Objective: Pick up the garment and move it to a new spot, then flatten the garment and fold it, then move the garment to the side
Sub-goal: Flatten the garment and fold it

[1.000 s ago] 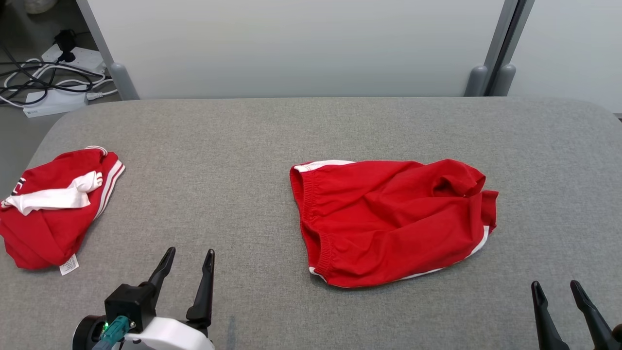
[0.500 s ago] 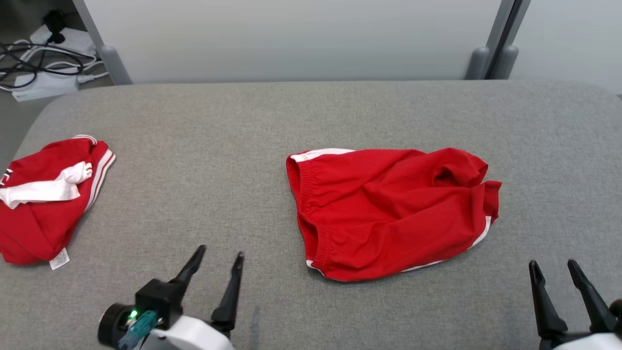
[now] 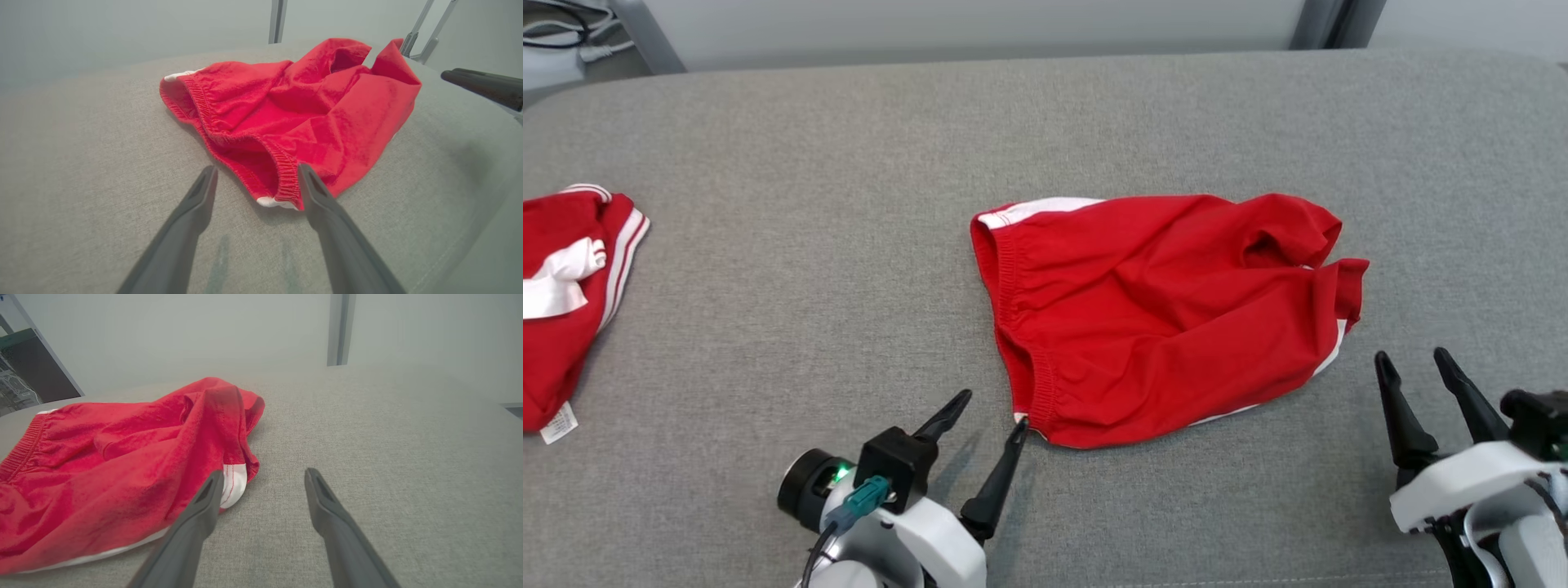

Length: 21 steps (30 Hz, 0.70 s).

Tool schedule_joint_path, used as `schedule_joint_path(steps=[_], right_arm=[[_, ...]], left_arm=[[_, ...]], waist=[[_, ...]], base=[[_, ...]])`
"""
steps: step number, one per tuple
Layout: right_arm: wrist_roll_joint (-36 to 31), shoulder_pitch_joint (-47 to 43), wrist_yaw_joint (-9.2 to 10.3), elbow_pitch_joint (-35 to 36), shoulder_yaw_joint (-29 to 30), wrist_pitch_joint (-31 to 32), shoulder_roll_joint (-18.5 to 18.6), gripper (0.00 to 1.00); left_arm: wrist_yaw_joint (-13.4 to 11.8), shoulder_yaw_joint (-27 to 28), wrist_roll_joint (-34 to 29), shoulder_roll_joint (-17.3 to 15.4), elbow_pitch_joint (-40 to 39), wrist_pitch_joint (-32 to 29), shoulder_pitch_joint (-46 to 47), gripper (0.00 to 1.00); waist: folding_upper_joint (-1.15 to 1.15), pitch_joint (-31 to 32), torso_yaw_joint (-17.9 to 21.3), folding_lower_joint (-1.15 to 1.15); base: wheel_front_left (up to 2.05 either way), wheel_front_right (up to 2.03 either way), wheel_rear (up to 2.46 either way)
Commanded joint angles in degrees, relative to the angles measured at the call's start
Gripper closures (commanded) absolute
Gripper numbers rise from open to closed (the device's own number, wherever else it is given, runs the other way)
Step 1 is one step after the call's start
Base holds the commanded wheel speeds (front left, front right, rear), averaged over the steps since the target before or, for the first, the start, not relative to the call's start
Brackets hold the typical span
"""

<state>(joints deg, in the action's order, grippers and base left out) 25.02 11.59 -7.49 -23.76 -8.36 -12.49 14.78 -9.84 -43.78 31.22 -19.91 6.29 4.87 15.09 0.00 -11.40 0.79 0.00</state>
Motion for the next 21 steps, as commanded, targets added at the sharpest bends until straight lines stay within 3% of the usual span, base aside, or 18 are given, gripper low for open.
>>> schedule_joint_path(steps=[1,12,21], right_arm=[[0.9,2.4,0.00,-0.7,-2.4,-1.1,1.4,0.00],[4.7,11.0,0.00,-9.2,-9.8,-2.4,2.5,0.00],[6.1,12.9,0.00,-10.8,-12.6,-2.5,2.2,0.00]], left_arm=[[0.7,1.3,-0.6,-0.4,-0.6,0.1,3.1,0.00],[3.4,-1.3,-1.8,0.8,2.4,0.1,6.5,0.00],[4.7,-2.9,-2.4,1.8,4.3,0.3,8.3,0.00]], waist=[[0.00,-1.3,0.5,0.00],[0.00,-5.7,0.1,0.00],[0.00,-7.3,-0.2,0.00]], base=[[0.00,0.00,0.00],[0.00,0.00,0.00],[0.00,0.00,0.00]])
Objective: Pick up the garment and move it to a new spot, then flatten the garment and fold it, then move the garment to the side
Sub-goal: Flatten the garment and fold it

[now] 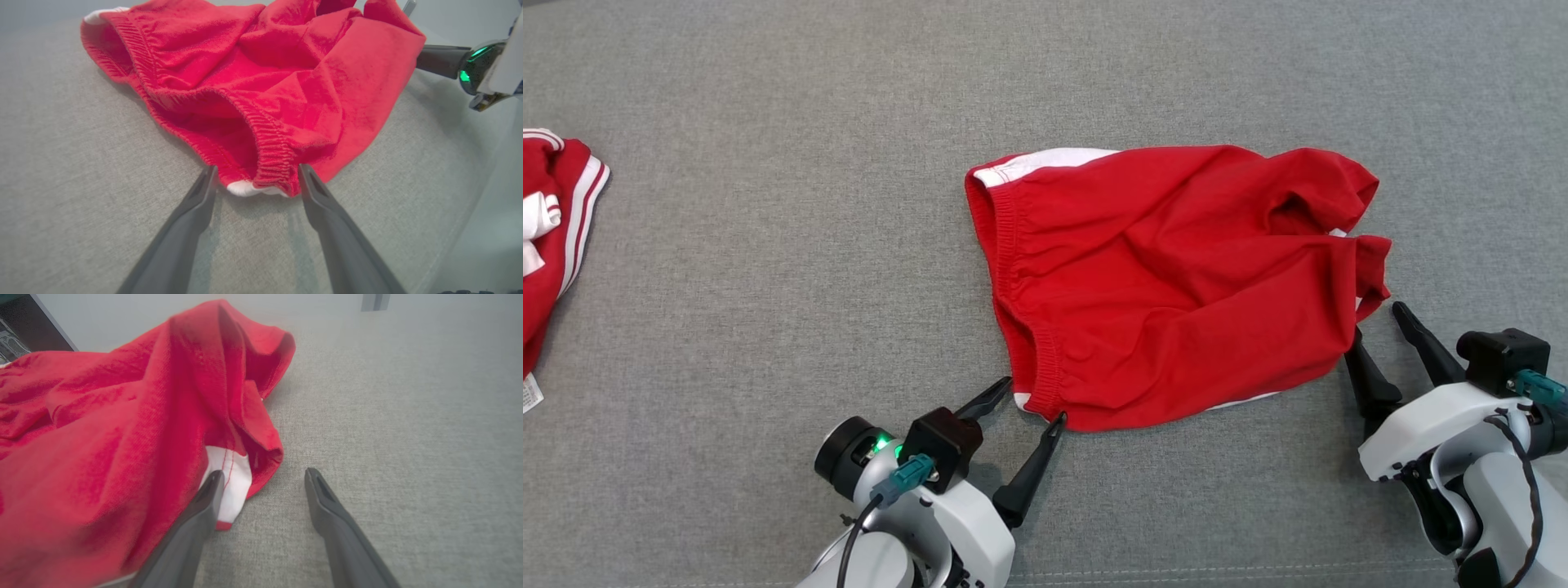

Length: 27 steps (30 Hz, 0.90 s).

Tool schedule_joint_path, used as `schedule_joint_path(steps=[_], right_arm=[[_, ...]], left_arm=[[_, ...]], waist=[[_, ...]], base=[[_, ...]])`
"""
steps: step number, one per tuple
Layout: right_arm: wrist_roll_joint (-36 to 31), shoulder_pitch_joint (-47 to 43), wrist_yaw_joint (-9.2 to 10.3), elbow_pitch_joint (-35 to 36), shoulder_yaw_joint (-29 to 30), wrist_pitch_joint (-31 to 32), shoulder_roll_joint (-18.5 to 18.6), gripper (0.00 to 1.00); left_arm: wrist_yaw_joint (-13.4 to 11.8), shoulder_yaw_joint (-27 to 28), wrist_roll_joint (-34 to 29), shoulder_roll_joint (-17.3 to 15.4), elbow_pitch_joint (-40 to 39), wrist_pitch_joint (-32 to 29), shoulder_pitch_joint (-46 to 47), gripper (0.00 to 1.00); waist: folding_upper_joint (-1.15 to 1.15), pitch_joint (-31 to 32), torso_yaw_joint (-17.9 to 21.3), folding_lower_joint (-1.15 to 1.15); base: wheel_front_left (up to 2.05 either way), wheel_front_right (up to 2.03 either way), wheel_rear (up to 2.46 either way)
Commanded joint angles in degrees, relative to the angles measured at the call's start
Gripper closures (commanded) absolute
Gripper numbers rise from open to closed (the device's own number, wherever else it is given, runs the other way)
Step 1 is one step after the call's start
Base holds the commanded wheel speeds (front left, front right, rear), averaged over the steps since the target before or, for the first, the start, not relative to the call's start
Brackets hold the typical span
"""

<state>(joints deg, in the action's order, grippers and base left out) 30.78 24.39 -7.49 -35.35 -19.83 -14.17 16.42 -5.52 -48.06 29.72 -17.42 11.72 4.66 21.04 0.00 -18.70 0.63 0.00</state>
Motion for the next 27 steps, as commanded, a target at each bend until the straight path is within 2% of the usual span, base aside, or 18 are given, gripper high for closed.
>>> schedule_joint_path(steps=[1,7,8,9,10,13,16,17,22,23,26,27], right_arm=[[0.4,0.0,0.00,0.8,-1.1,-0.8,0.5,0.00],[0.3,-1.2,0.00,1.7,-1.0,-0.8,0.0,0.00],[0.3,-1.4,0.00,1.8,-1.1,-0.8,-0.1,0.08],[0.2,-1.6,0.00,1.9,-1.1,-0.8,-0.1,0.08],[-0.2,-1.9,0.00,1.9,-1.2,-0.8,0.0,0.14],[-1.1,-2.9,0.00,2.6,-0.9,-0.8,-0.4,0.09],[-1.8,-3.9,0.00,3.7,-1.0,-0.8,-0.9,0.10],[-1.8,-4.2,0.00,3.8,-1.1,-0.8,-1.1,0.21],[-1.7,-4.2,0.00,3.6,-2.4,-0.8,-1.2,0.20],[-1.6,-4.0,0.00,3.4,-2.7,-0.8,-1.3,0.23],[-0.9,-3.0,0.00,2.6,-3.7,-0.8,-1.3,0.15],[-0.7,-2.6,0.00,2.2,-4.1,-0.8,-1.3,0.16]], left_arm=[[0.5,1.2,-1.0,-0.6,-1.0,0.5,2.4,0.00],[0.8,0.3,-1.1,-0.5,-1.1,0.3,2.3,0.00],[0.8,0.2,-1.1,-0.5,-1.0,0.3,2.2,0.00],[0.8,0.1,-1.0,-0.5,-1.0,0.4,2.2,0.00],[0.9,0.0,-0.9,-0.5,-0.9,0.3,2.1,0.00],[1.0,-0.2,-0.7,-0.3,-0.6,0.3,1.9,0.00],[0.8,-0.3,-0.5,-0.3,-0.3,0.5,1.7,0.00],[0.8,-0.3,-0.4,-0.2,-0.2,0.5,1.6,0.00],[0.8,-0.3,0.0,-0.2,0.3,0.6,1.7,0.00],[0.8,-0.3,0.1,-0.2,0.4,0.6,1.7,0.00],[0.9,-0.2,0.4,-0.3,0.7,0.5,1.9,0.00],[0.9,-0.2,0.4,-0.4,0.8,0.5,2.0,0.00]], waist=[[0.00,0.0,-0.2,0.00],[0.00,0.0,-0.2,0.00],[0.00,0.1,-0.2,0.00],[0.00,0.2,-0.2,0.00],[0.00,0.4,-0.3,0.00],[0.00,0.8,-0.4,0.00],[0.00,1.3,-0.2,0.00],[0.00,1.4,-0.2,0.00],[0.00,1.7,0.1,0.00],[0.00,1.7,0.1,0.00],[0.00,1.7,0.3,0.00],[0.00,1.6,0.3,0.00]], base=[[0.00,0.00,0.00],[0.00,0.00,0.00],[0.00,0.00,0.00],[0.00,0.00,0.00],[0.00,0.00,0.00],[0.00,0.00,0.00],[0.00,0.00,0.00],[0.00,0.00,0.00],[0.00,0.00,0.00],[0.00,0.00,0.00],[0.00,0.00,0.00],[0.00,0.00,0.00]])
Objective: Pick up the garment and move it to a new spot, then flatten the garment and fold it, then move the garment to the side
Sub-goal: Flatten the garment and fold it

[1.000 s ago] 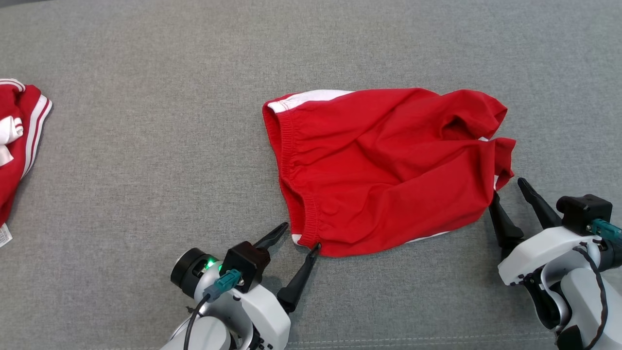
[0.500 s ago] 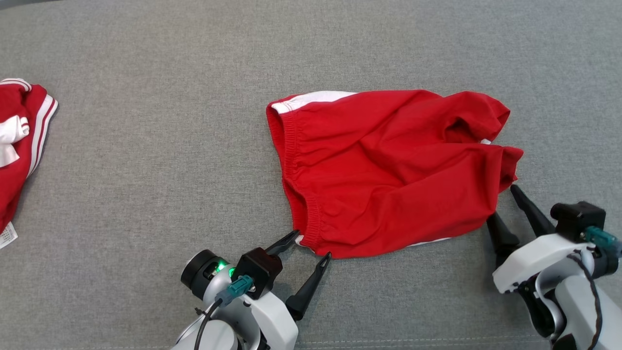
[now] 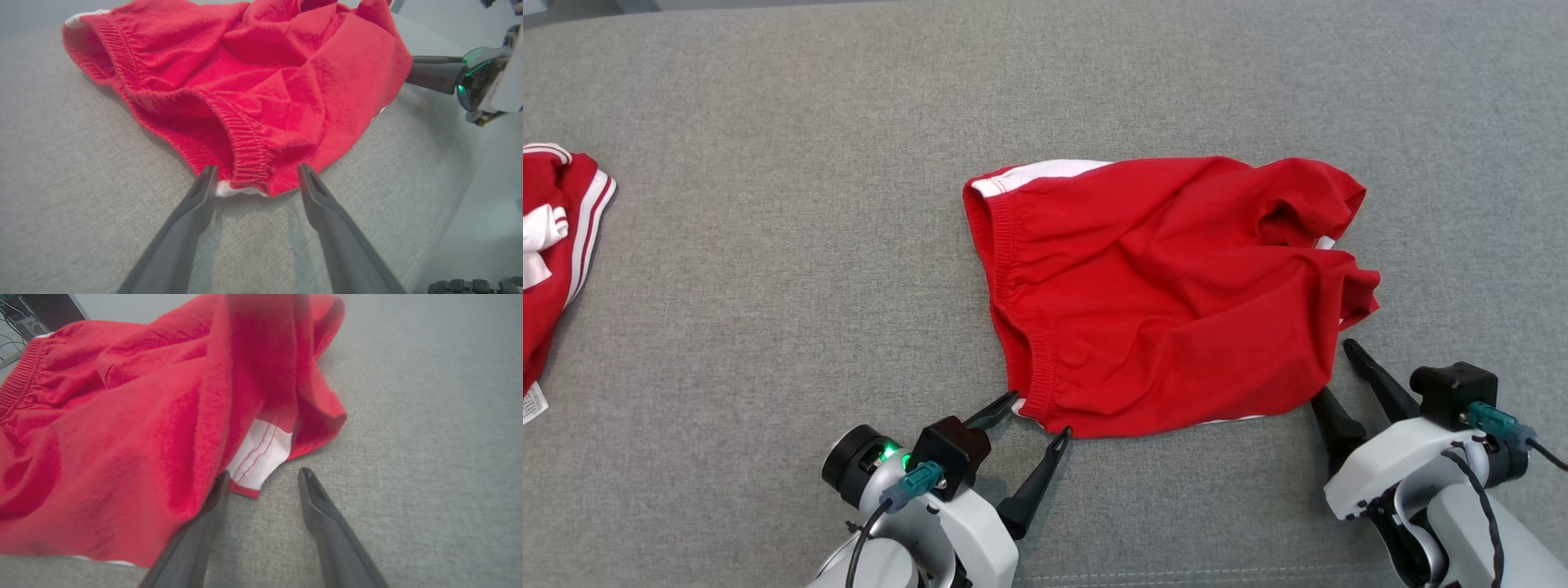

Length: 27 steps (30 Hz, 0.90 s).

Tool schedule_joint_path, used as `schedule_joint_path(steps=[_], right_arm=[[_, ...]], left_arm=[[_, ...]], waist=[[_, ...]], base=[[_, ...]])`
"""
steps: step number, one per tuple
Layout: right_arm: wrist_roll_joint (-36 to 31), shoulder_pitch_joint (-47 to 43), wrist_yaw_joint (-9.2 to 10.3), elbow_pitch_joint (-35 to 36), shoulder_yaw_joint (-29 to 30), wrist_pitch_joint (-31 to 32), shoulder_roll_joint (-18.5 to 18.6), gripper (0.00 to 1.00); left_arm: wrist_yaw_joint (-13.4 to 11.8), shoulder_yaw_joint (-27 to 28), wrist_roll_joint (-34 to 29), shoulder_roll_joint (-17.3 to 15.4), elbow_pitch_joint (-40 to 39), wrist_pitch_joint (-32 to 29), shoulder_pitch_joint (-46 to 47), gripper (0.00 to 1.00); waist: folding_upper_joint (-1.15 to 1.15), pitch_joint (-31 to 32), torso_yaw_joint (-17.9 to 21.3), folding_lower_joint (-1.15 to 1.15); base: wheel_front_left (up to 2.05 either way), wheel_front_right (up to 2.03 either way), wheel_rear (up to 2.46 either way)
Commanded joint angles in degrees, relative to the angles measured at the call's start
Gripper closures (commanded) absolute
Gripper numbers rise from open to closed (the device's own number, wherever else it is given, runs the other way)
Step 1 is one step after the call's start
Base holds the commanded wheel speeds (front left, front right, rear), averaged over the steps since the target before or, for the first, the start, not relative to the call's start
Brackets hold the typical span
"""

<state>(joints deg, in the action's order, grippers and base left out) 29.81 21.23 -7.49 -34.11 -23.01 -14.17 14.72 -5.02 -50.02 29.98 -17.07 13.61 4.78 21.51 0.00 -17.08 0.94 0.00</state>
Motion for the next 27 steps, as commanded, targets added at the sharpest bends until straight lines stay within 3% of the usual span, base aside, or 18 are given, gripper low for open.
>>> schedule_joint_path(steps=[1,5,6,7,8,9,15,27], right_arm=[[0.6,1.0,0.00,0.6,-1.3,-0.8,0.4,0.15],[1.6,2.8,0.00,-1.0,-2.8,-0.8,0.5,0.15],[1.9,3.2,0.00,-1.4,-3.1,-0.8,0.5,0.50],[2.0,3.6,0.00,-1.7,-3.3,-0.8,0.5,0.57],[2.2,3.8,0.00,-2.0,-3.5,-0.8,0.5,0.77],[2.4,4.0,0.00,-2.2,-3.6,-0.8,0.6,1.00],[2.3,1.1,0.00,-0.9,1.3,-0.8,0.9,1.00],[-1.7,-12.4,0.00,11.4,11.6,-0.8,0.0,1.00]], left_arm=[[0.5,1.7,0.3,-0.7,-1.0,0.3,1.6,0.00],[0.8,1.5,0.4,-0.6,-0.6,0.1,2.1,0.00],[0.8,1.4,0.4,-0.6,-0.5,0.2,2.2,0.04],[0.8,1.4,0.4,-0.5,-0.4,0.2,2.3,0.26],[0.9,1.3,0.5,-0.5,-0.4,0.3,2.3,0.60],[1.0,1.3,0.5,-0.4,-0.3,0.3,2.4,1.00],[0.7,1.2,0.5,-0.5,-0.5,0.9,2.3,1.00],[-2.6,2.9,2.0,-3.2,-5.0,0.3,-0.9,1.00]], waist=[[0.00,-0.1,0.0,0.00],[0.00,-0.2,-0.1,0.00],[0.00,-0.3,-0.1,0.00],[0.00,-0.3,-0.2,0.00],[0.00,-0.4,-0.3,0.00],[0.00,-0.4,-0.4,0.00],[0.00,-0.2,-1.0,0.00],[0.00,0.5,0.6,0.00]], base=[[0.00,0.00,0.00],[0.00,0.00,0.00],[0.00,0.00,0.00],[0.00,0.00,0.00],[0.00,0.00,0.00],[0.00,0.00,0.00],[0.00,0.00,0.00],[0.00,0.00,0.00]])
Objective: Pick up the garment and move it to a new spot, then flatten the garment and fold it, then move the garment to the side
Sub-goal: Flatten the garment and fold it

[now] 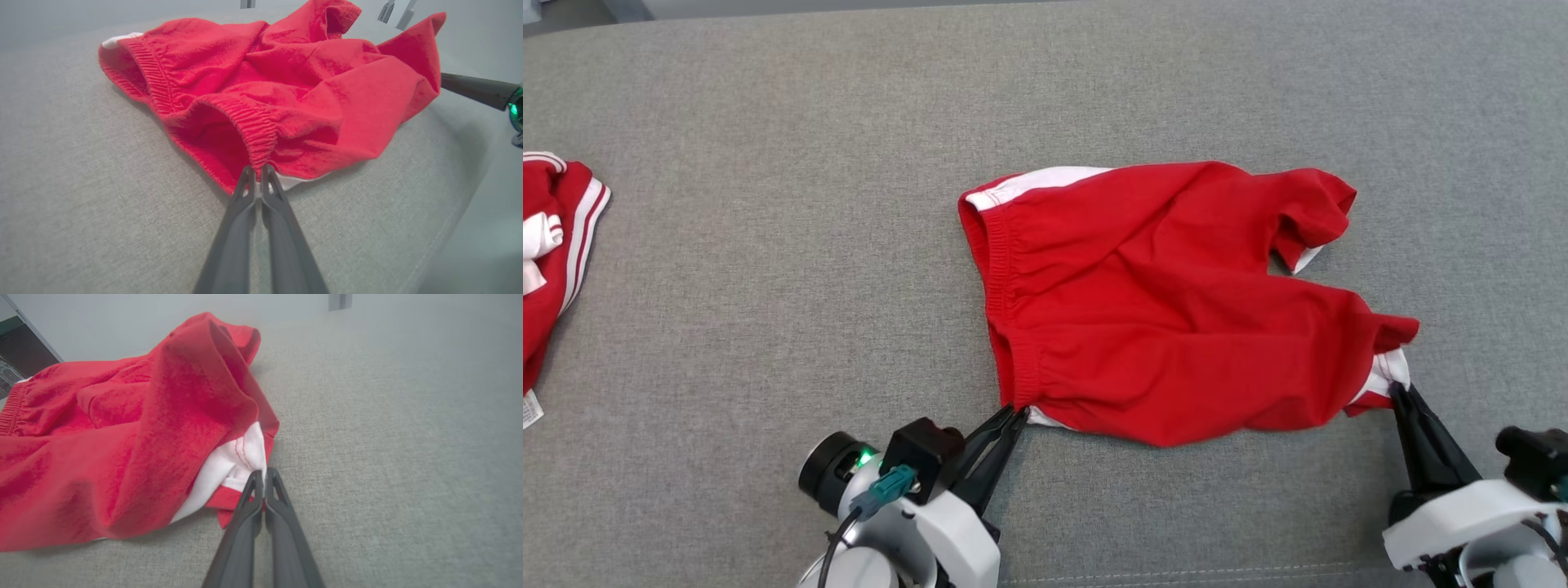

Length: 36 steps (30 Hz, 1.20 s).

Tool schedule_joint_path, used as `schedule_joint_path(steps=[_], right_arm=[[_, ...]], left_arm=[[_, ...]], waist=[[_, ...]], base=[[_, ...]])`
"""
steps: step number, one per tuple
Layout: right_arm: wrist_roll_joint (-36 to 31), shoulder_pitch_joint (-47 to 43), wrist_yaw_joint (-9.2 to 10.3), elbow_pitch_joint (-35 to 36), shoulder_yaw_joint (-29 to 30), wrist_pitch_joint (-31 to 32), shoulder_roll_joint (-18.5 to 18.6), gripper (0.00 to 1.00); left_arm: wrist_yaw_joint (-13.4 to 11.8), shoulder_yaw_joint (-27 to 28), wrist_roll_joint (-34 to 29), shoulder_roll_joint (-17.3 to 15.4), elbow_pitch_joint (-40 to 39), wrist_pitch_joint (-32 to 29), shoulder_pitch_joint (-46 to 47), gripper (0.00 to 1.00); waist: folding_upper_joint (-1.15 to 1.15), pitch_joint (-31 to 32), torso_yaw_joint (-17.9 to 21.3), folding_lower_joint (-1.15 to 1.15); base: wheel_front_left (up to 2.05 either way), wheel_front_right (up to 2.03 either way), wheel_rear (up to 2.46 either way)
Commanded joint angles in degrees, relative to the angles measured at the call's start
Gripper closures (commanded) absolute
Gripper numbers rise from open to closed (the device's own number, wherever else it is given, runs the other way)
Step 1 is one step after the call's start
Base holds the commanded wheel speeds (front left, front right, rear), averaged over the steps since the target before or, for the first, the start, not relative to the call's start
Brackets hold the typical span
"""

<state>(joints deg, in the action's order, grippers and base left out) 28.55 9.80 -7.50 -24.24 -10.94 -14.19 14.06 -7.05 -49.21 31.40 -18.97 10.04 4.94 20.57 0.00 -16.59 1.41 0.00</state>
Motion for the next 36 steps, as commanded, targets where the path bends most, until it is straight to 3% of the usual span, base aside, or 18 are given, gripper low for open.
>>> schedule_joint_path(steps=[1,7,10,14,16,17,20,23,27,30,36], right_arm=[[-0.8,-1.9,0.01,2.6,0.4,-0.8,0.6,1.00],[-1.4,-5.5,0.01,8.5,3.4,0.4,1.4,1.00],[-0.1,-0.3,0.01,10.1,2.6,4.5,3.2,1.00],[2.1,20.0,0.01,7.3,-4.0,11.3,5.6,1.00],[3.1,33.4,0.01,3.1,-7.8,12.6,5.1,1.00],[3.5,46.3,0.01,-2.6,-10.1,12.4,4.0,1.00],[3.4,61.0,0.01,-11.7,-9.7,8.8,2.7,1.00],[3.4,67.9,0.01,-18.3,-11.7,7.1,2.7,1.00],[5.9,64.7,0.01,-19.6,-18.6,4.7,4.6,1.00],[10.9,55.6,0.01,-17.2,-22.9,3.1,6.7,1.00],[20.2,35.0,0.01,-10.2,-27.1,0.6,10.9,1.00]], left_arm=[[-1.0,2.4,0.8,-1.7,-2.2,-0.1,-0.5,1.00],[-3.0,4.8,3.0,-5.0,-8.5,-2.5,-2.5,1.00],[-0.3,6.9,5.5,-6.8,-10.7,-5.2,1.4,1.00],[7.7,11.2,11.5,-8.1,-5.2,-12.2,16.1,1.00],[10.9,12.7,12.7,-8.5,2.0,-16.4,26.0,1.00],[12.4,14.4,13.5,-8.3,8.9,-18.9,36.4,1.00],[13.4,16.9,13.9,-5.6,17.4,-17.8,50.3,1.00],[14.1,16.7,13.1,-2.9,22.4,-14.1,58.9,1.00],[14.5,14.6,14.0,-1.4,23.6,-9.0,57.9,1.00],[14.5,13.2,15.7,-1.3,21.7,-5.5,48.4,1.00],[9.1,12.6,19.2,-0.4,19.4,1.4,23.9,1.00]], waist=[[0.00,0.1,0.2,0.00],[0.00,-0.6,-0.1,0.00],[0.00,-1.7,-0.1,0.00],[0.00,-1.5,0.5,0.00],[0.00,-0.5,1.3,0.00],[0.00,0.2,2.3,0.00],[0.00,0.9,1.7,0.00],[0.00,1.0,0.7,0.00],[0.00,0.8,-0.6,0.00],[0.00,-0.2,-1.7,0.00],[0.00,-2.8,-3.4,0.00]], base=[[0.00,0.00,0.00],[0.00,0.00,0.00],[0.00,0.00,0.00],[0.00,0.00,0.00],[0.00,0.00,0.00],[0.00,0.00,0.00],[0.00,0.00,0.00],[0.00,0.00,0.00],[0.00,0.00,0.00],[0.00,0.00,0.00],[0.00,0.00,0.00]])
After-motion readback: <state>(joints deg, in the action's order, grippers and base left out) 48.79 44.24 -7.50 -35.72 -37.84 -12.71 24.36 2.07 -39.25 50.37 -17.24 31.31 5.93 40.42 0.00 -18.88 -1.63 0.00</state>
